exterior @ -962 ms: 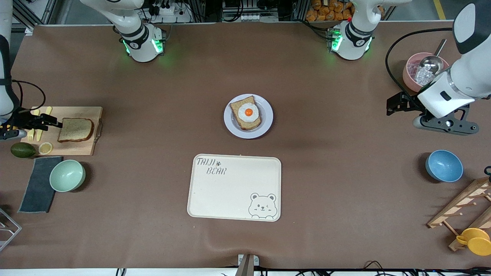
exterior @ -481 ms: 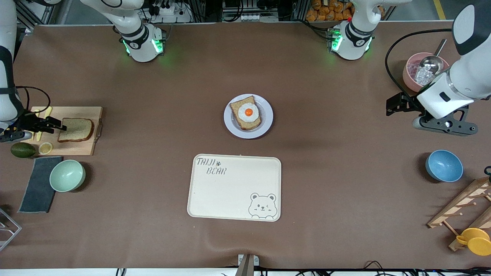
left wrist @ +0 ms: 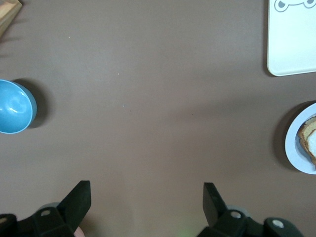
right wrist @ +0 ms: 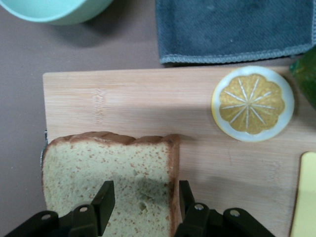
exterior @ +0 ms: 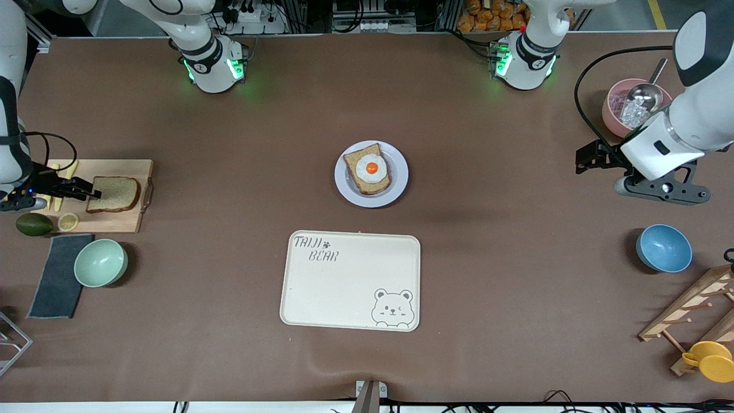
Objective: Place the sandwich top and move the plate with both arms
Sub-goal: 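Lift the bread with the right gripper while the left gripper moves out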
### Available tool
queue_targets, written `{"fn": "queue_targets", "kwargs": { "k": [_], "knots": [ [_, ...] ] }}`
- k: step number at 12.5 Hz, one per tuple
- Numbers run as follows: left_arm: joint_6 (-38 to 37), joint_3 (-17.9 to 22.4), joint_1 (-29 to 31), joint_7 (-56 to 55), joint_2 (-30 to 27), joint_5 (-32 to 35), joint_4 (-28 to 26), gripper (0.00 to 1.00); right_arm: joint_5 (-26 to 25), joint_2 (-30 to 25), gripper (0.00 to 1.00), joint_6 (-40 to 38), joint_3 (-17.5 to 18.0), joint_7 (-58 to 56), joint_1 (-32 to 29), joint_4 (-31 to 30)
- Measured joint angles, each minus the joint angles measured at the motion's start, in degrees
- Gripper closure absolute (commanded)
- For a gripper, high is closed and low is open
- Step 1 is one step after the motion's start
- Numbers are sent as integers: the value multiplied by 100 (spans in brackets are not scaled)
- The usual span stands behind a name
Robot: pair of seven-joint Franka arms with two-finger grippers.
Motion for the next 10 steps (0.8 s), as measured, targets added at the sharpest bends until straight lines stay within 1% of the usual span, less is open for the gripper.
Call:
{"fn": "queue_targets", "kwargs": {
  "k": [1,2,4,6,7,10],
  "knots": [
    [0,0,3,0,25,-71,-45,0,68,36,47,0,-34,0,-2,0],
    [0,1,28,0,67,-217,-78,0,149,74,53,0,-61,-12,-6,1],
    [1,7,226,80,188,-586,-126,0,301,158,77,0,-93,-82,-10,2],
    [2,9,365,237,307,-735,-226,0,468,205,91,0,-131,-240,-12,6],
    [3,8,367,243,377,-804,-261,0,510,216,100,0,-145,-265,-13,9],
    [18,-23,349,245,589,-1005,-300,0,525,219,100,-23,-150,-278,-13,17]
  ]
}}
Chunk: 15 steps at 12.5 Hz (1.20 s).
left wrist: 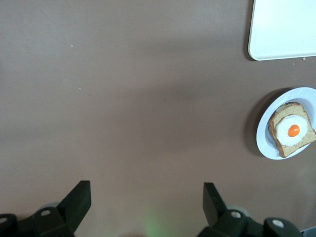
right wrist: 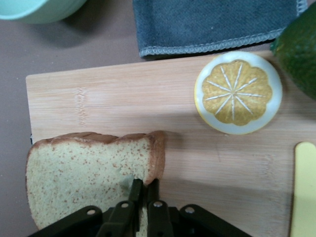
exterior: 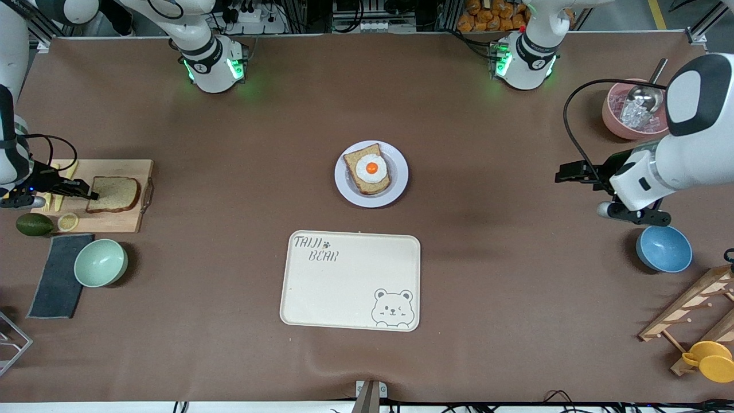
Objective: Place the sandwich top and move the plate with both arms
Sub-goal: 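Lift the bread with the right gripper while the left gripper moves out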
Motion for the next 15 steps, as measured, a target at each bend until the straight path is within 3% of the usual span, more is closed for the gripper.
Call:
{"fn": "queue_targets", "kwargs": {
  "k": [7,11,13,15],
  "knots": [
    [102,-24,-13,0,97,-6,-3,0,23,0,100,-1465,-26,181,50,562],
    [169,-25,-15,0,116,-6,-7,0,-112,-15,100,-2089,71,940,481,837],
    [185,-26,-17,0,122,-6,-8,0,-562,-84,100,-2481,361,1788,701,1115],
    [212,-26,-16,0,122,-6,-8,0,-939,-279,100,-2932,929,3047,776,1468]
  ]
}}
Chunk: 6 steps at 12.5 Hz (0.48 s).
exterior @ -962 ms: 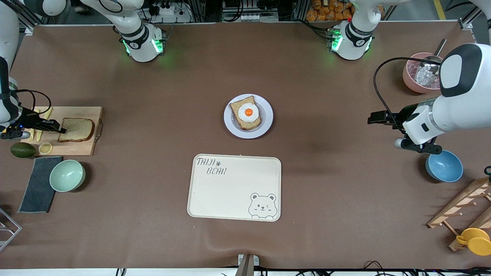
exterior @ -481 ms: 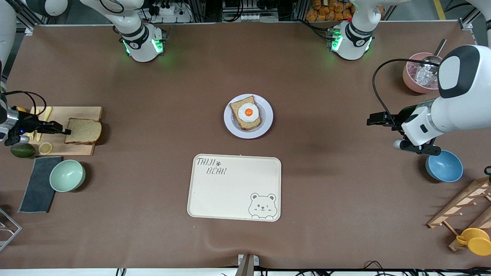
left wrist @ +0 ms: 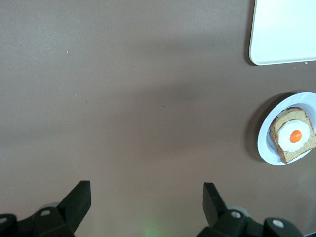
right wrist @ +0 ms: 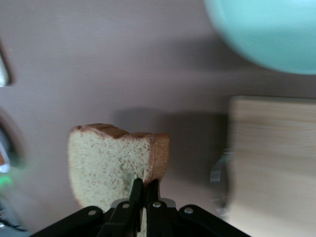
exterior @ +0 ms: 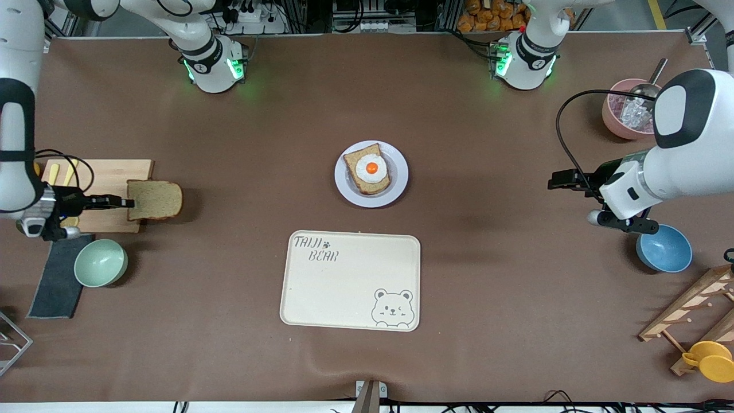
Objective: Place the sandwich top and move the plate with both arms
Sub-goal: 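Lift the bread with the right gripper while the left gripper moves out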
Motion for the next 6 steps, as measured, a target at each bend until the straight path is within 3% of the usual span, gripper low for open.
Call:
{"fn": "queue_targets", "kwargs": {
  "k": [6],
  "knots": [
    [53,0,2,0,0,0,0,0,-208,-483,100,-140,1650,2177,14,182]
  ]
}}
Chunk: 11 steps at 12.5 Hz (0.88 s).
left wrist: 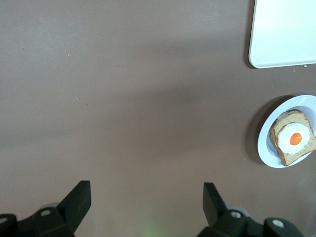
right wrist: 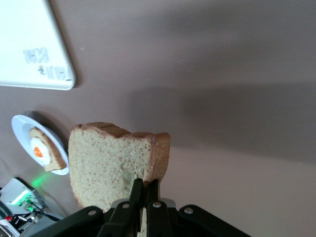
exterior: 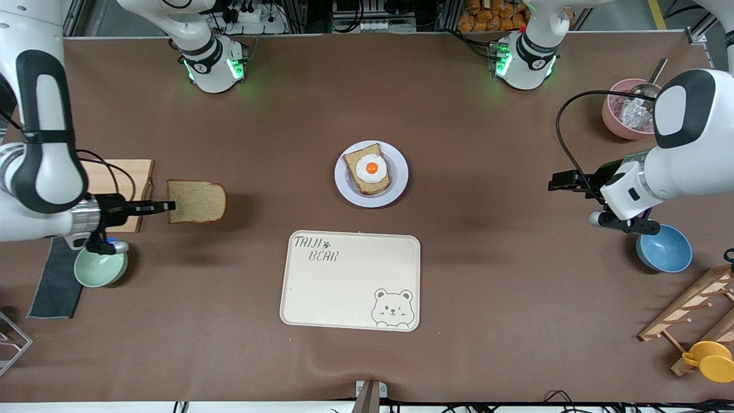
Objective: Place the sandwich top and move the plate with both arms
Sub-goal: 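Lift the bread with the right gripper while the left gripper moves out, then lower the bread onto the egg toast while the left gripper nears the plate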
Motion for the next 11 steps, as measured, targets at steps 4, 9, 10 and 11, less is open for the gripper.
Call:
{"fn": "queue_targets", "kwargs": {
  "k": [4,9,10,11],
  "knots": [
    [21,-1,-1,0,5,0,-3,0,-9,-113,100,349,955,1011,-8,0],
    [25,3,5,524,473,-1072,-123,0,-28,-233,100,907,1968,2011,-29,-217],
    [32,4,9,713,644,-1337,-170,0,-29,-251,100,1131,2166,2166,-38,-322],
    [42,2,5,830,816,-1555,-194,0,-31,-253,100,1373,2396,2396,-41,-400]
  ]
}}
